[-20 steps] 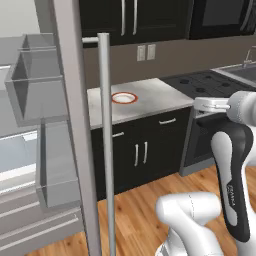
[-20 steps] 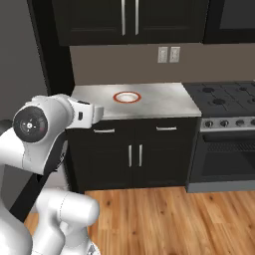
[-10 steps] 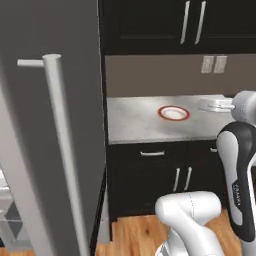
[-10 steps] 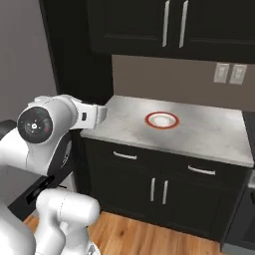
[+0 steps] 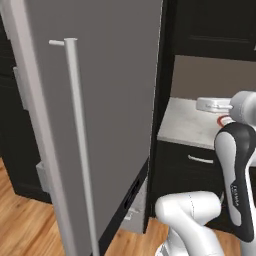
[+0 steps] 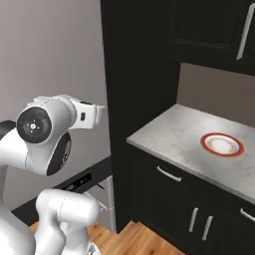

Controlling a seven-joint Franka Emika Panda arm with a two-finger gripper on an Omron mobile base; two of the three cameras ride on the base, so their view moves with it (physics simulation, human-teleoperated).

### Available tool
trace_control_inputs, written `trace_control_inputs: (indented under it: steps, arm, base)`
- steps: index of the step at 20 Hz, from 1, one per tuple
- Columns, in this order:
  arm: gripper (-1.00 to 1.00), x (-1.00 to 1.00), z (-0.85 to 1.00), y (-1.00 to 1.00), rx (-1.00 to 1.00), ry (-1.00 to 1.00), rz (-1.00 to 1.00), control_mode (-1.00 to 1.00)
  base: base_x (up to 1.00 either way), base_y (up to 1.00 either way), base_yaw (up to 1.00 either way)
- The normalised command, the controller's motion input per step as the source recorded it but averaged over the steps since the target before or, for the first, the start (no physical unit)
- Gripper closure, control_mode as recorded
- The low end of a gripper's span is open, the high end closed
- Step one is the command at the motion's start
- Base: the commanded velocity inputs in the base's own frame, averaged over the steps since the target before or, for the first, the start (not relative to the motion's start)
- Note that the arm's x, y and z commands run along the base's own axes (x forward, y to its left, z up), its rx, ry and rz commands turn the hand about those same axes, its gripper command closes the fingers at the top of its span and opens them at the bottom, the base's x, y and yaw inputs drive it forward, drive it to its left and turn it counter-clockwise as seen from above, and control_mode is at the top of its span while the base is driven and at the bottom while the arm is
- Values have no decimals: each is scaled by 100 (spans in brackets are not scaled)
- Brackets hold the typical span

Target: Place the steak on the counter behind the older steak on the same shelf of the fridge to maintain FIFO order. Close the fridge door when finished.

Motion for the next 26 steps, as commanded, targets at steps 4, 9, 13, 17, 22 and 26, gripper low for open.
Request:
trace_control_inputs:
  steps: [4, 9, 13, 17, 22, 26]
  arm:
    - [-100, 0, 0, 0, 0, 0, 0, 100]
    - [-100, 0, 0, 0, 0, 0, 0, 100]
    - [-100, 0, -9, 14, 0, 0, 4, -100]
    - [-100, 5, -33, 91, -3, 3, 10, -100]
    - [-100, 25, -31, 100, -1, 3, 10, -100]
    - [-100, 67, -19, 97, 0, 0, 2, -100]
  base:
    - [11, -21, 32]
    - [13, -5, 14]
    - [1, 0, 3]
    - [0, 0, 0]
    - [0, 0, 0]
    - [0, 0, 0]
